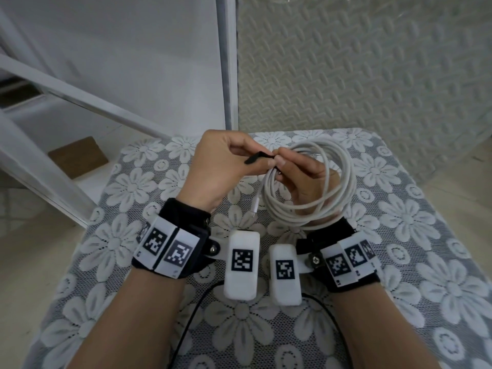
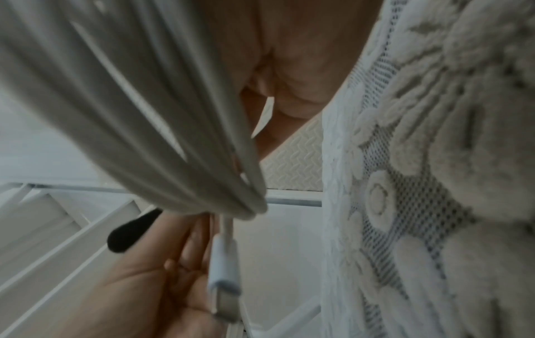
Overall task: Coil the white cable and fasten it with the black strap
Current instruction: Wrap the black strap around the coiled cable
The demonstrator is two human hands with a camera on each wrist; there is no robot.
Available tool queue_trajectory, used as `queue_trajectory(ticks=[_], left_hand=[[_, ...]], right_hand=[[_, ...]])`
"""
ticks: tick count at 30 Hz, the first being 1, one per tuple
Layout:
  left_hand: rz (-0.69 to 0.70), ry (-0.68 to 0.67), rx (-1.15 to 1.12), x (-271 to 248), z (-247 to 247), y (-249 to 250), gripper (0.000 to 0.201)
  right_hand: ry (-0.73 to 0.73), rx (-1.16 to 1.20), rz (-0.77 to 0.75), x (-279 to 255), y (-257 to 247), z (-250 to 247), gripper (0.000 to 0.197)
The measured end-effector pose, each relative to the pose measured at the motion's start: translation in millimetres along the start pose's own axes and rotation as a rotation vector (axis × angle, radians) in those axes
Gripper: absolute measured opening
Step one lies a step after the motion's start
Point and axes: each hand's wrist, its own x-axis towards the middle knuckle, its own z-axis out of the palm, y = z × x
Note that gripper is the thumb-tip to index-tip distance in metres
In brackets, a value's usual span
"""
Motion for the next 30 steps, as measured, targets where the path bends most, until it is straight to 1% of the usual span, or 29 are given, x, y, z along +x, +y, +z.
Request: queue_trajectory(ticks=[2, 4, 5, 8, 10, 12, 16, 18, 20, 22, 24, 25, 26, 27, 28, 29, 30], left_hand=[[0.027, 0.005, 0.093, 1.3, 0.7, -1.7, 0.016], [0.037, 0.015, 0.139, 2.7, 0.9, -3.6, 0.016], [0.038, 0.02, 0.148, 2.8, 1.1, -4.4, 0.016], [0.043, 0.033, 0.179, 3.4, 1.3, -7.4, 0.017], [0.033, 0.035, 0.17, 3.9, 0.3, -9.9, 0.017], [0.022, 0.045, 0.155, 4.5, -1.5, -11.6, 0.017], [0.03, 0.071, 0.192, 5.8, -3.1, -12.9, 0.017], [0.027, 0.079, 0.203, 5.9, -2.5, -13.9, 0.017], [0.028, 0.09, 0.21, 6.2, -1.4, -14.9, 0.017], [0.041, 0.106, 0.224, 7.0, -0.6, -15.8, 0.018], [0.053, 0.122, 0.233, 7.8, 0.6, -16.6, 0.019], [0.056, 0.127, 0.238, 8.2, 1.6, -17.5, 0.018], [0.059, 0.135, 0.248, 8.6, 2.7, -18.8, 0.018], [0.062, 0.145, 0.263, 8.6, 3.9, -19.9, 0.017], [0.063, 0.152, 0.279, 8.8, 5.4, -21.1, 0.016], [0.065, 0.149, 0.288, 9.0, 6.4, -22.1, 0.015], [0.065, 0.139, 0.288, 9.3, 7.3, -22.9, 0.014]], right_hand=[[-0.01, -0.028, -0.016, -0.6, 2.6, -2.3, 0.041], [-0.032, -0.043, -0.026, 0.3, 3.7, -4.0, 0.05], [-0.045, -0.059, -0.039, 1.1, 2.6, -3.3, 0.05], [-0.059, -0.116, -0.081, 1.4, 1.3, -2.8, 0.042], [-0.055, -0.133, -0.073, 1.2, 2.7, -4.2, 0.038], [-0.085, -0.124, -0.036, 1.4, 4.1, -5.6, 0.03], [-0.162, -0.006, 0.045, 1.0, 3.8, -11.9, 0.039], [-0.186, 0.039, 0.115, 2.3, 3.6, -17.2, 0.04], [-0.177, 0.02, 0.16, 3.2, 2.2, -20.3, 0.04], [-0.179, -0.031, 0.16, -0.5, 1.7, -22.2, 0.035], [-0.147, -0.029, 0.174, -4.7, -2.0, -18.9, 0.032], [-0.135, -0.034, 0.168, -6.6, -4.5, -15.2, 0.03], [-0.128, -0.047, 0.153, -7.3, -5.3, -12.3, 0.023], [-0.101, -0.033, 0.18, -8.2, -8.8, -7.9, 0.032], [-0.058, -0.007, 0.246, -8.9, -10.9, -4.1, 0.051], [-0.01, 0.013, 0.287, -9.2, -10.7, -2.5, 0.06], [0.039, -0.011, 0.294, -9.5, -10.7, -1.0, 0.059]])
